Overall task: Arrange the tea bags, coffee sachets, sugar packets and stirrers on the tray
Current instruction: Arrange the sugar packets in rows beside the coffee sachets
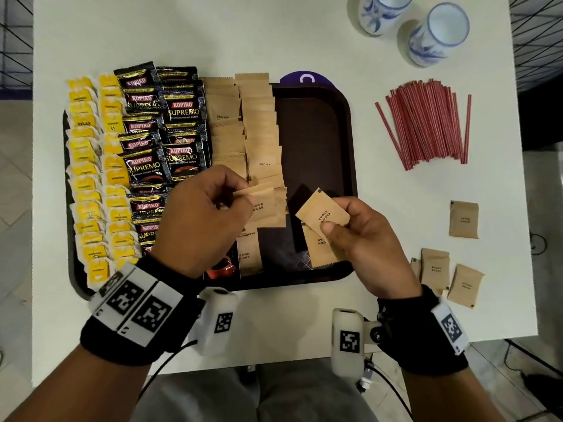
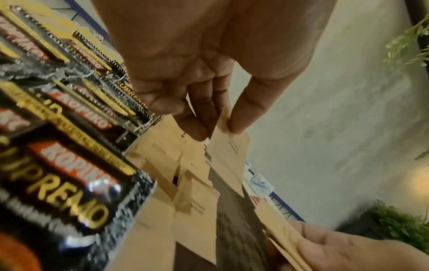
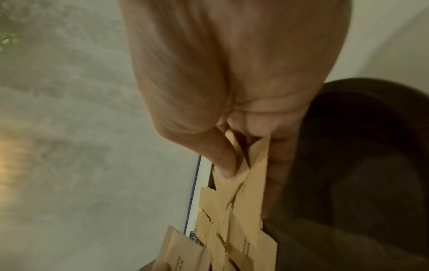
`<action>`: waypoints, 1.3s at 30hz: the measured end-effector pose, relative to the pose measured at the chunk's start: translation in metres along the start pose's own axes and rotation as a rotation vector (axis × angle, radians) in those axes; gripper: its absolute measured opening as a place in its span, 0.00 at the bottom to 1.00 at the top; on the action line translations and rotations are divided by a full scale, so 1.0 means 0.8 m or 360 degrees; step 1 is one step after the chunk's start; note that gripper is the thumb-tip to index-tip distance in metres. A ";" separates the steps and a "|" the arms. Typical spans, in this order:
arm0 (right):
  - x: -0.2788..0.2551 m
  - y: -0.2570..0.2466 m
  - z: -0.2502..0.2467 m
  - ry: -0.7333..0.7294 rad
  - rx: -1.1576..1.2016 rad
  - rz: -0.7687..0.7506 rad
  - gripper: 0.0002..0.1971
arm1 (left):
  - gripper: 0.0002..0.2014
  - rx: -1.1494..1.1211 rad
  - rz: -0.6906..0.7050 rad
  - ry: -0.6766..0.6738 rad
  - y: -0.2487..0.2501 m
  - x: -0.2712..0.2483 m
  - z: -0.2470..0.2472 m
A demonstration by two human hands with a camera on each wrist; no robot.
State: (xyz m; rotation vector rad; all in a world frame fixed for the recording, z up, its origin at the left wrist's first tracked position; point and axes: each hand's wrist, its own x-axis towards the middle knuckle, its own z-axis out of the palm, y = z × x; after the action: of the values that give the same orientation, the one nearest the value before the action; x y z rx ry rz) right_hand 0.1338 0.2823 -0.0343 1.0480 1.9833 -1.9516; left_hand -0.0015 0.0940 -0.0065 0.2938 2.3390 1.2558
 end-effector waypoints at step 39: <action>-0.003 0.014 0.000 0.0004 0.0080 -0.0085 0.15 | 0.11 0.0853 0.0272 -0.0080 -0.016 0.010 0.056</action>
State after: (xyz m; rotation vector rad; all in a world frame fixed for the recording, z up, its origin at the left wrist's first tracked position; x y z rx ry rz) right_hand 0.1422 0.2802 -0.0419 1.0197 1.9934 -2.0379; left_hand 0.0145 0.1227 -0.0406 0.7002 2.6135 0.6534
